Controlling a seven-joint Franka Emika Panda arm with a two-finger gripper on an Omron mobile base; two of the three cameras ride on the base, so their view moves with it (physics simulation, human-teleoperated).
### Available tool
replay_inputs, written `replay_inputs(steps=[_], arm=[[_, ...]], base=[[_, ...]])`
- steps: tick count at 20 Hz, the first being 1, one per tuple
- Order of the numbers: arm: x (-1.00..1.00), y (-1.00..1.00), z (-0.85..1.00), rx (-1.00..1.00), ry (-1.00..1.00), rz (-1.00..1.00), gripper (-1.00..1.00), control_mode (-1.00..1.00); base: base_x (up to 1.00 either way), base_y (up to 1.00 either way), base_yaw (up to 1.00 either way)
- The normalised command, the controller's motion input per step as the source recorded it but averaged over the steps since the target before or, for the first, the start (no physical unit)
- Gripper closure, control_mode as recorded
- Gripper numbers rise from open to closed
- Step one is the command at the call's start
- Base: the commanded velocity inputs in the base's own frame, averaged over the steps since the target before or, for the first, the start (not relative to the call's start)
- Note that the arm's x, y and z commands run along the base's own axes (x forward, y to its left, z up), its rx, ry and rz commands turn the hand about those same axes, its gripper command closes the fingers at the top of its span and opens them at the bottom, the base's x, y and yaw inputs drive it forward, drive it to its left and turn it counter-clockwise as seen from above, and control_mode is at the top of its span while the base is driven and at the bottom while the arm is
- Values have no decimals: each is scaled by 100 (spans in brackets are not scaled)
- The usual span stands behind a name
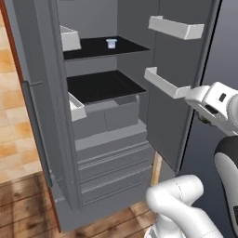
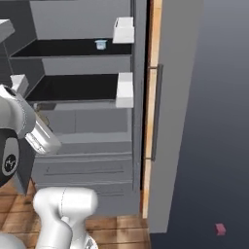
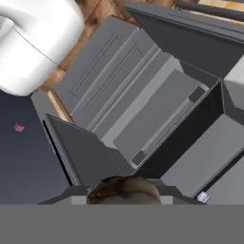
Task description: Retrieve the bottle and the shaker from the cabinet and place them next to the mixing bowl on the counter. Then add garlic from the fridge to the mixing bowl.
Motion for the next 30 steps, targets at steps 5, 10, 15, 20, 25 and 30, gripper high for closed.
replay_inputs(steps=[5,10,15,20,25,30], arm=[[0,0,0,0,0,0,100,100],[0,0,0,0,0,0,100,100],[0,0,0,0,0,0,100,100],[0,0,0,0,0,0,100,100],[0,0,0,0,0,0,100,100],[0,0,0,0,0,0,100,100]], base=[[-70,0,0],[-61,0,-4],[-50,0,-9],[-53,0,-8],[-58,0,-8],[-59,0,-7]])
